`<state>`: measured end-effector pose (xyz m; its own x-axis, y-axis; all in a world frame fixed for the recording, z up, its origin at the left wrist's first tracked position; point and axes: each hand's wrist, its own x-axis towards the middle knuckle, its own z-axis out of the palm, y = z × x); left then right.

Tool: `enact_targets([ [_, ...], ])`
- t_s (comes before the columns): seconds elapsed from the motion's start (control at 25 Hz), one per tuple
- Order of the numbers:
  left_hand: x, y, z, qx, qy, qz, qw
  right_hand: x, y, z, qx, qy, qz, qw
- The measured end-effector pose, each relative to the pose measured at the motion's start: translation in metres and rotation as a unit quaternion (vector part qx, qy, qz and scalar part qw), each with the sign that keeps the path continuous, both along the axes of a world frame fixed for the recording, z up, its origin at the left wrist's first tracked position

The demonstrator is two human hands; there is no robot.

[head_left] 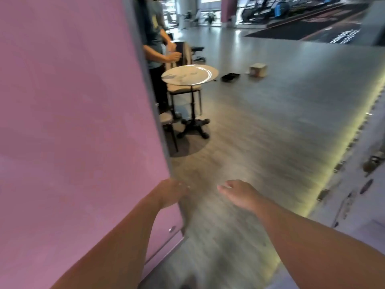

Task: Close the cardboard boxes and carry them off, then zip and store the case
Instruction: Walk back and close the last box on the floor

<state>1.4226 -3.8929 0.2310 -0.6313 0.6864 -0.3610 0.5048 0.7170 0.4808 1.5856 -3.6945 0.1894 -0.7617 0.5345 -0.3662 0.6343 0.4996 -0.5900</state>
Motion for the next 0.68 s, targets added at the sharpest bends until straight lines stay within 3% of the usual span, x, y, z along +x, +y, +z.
enact_targets([
  [0.44, -0.103, 0.310, -0.001, 0.044, -0.074, -0.158, 0.984, -0.029, 0.196, 0.040, 0.004, 0.010, -0.241, 0.970],
  [0.68, -0.149, 0.471, -0.011, 0.013, -0.016, -0.272, 0.962, -0.064, 0.326, 0.036, 0.010, 0.005, -0.267, 0.964],
])
